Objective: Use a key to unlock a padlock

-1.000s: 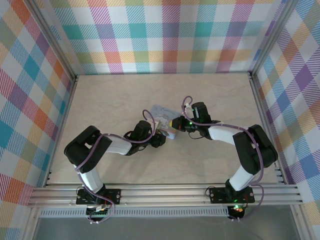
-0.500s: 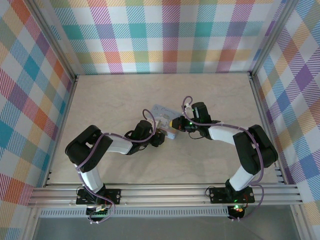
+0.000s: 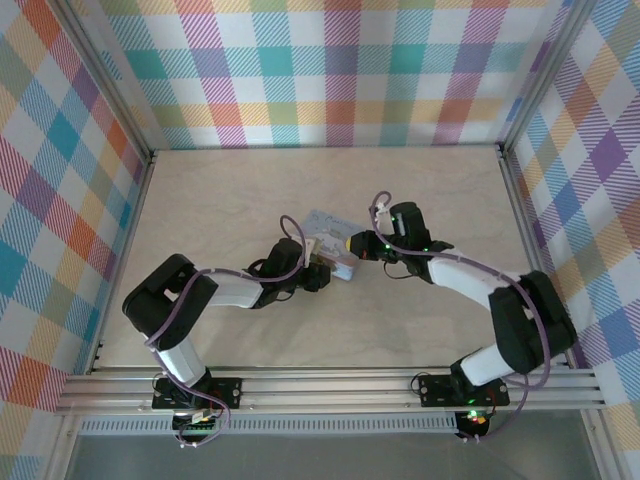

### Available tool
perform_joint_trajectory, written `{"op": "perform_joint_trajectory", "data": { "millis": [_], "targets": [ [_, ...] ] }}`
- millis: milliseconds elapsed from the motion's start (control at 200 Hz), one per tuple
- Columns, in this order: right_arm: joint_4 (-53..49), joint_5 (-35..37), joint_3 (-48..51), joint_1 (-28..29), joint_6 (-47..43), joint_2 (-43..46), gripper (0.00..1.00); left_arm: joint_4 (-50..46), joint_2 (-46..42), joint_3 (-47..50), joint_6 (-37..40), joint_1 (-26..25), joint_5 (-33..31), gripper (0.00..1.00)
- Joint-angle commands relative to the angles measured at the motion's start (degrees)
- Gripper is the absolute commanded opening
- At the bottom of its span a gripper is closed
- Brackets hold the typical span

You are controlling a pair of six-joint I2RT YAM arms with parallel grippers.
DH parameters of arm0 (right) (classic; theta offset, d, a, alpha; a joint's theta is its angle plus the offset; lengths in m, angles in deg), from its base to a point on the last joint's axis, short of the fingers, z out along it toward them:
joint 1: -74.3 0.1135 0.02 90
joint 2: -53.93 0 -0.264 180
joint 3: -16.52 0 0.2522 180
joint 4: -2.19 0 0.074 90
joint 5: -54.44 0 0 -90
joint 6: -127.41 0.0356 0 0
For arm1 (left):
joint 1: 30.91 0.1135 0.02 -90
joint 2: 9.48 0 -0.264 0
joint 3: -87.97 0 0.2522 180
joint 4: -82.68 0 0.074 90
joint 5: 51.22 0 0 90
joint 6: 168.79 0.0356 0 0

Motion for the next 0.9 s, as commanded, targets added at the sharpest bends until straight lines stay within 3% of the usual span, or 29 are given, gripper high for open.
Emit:
{"op": "perform_joint_trajectory", "data": {
  "millis": [0,185,420,895],
  "targets": [
    [-0.5,3.4,3.4,0.4,-3.7,4.2,0.0,-1.3,-2.5,-2.3,-4.9,-0.7,3.1,0.29],
    [2.6,5.2,11.0,1.0,-5.4,11.9,0.0,-4.1,-2.9,-4.1,-11.0,-0.7,6.3,0.25],
    [7.4,10.8,20.0,5.8,-6.9,19.3,0.0,-9.3,-4.1,-6.8,-16.5,-0.7,8.2,0.22],
    [19.6,15.1,28.6,14.3,-9.9,17.2,0.01,-16.4,-8.3,-9.1,-21.6,-0.3,11.2,0.2]
  ]
}}
